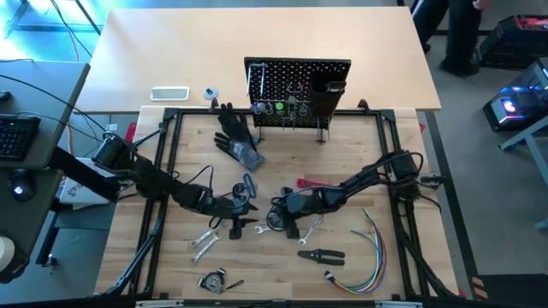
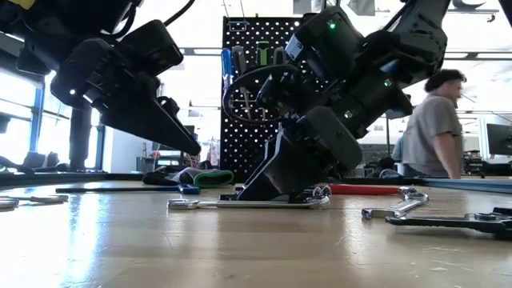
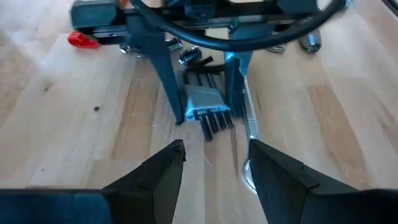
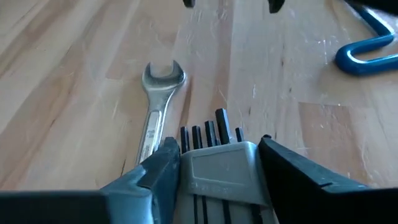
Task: Hang tools onto peg board
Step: Put the hex allen key set into the black bin on the pegboard
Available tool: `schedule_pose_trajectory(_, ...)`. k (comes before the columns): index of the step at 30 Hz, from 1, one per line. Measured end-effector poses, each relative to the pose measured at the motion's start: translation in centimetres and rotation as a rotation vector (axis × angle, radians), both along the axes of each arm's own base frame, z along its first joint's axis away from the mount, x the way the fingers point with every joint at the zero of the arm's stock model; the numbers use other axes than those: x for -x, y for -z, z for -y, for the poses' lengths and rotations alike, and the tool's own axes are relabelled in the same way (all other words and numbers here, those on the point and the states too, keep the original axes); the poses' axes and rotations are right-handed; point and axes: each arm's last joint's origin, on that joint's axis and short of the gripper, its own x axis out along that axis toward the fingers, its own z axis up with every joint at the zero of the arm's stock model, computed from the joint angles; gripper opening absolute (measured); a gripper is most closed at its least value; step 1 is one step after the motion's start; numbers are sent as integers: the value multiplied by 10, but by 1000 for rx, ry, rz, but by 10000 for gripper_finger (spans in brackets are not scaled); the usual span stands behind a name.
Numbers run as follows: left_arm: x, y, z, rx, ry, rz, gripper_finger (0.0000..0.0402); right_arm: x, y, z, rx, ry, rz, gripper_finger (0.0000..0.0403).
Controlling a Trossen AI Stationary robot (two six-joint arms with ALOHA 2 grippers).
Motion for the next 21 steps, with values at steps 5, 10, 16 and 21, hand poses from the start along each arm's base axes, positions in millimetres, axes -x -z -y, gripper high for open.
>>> schedule_pose_trajectory(5,0,0,0,-1,-4,5,174,-1,-3,-7,44,37,37,161)
schedule_pose_trajectory(10,-1,0,-2,-1,-9,4,174,-4,-6,-16,107,43,49,161)
schedule_pose_trajectory(16,-2,0,-6,-1,-24,3,174,-2,-15,-19,189,39,23,161)
schedule_pose_trajectory(21,-3,0,-9,5,-32,5,174,0,-30,-17,216,35,34,161)
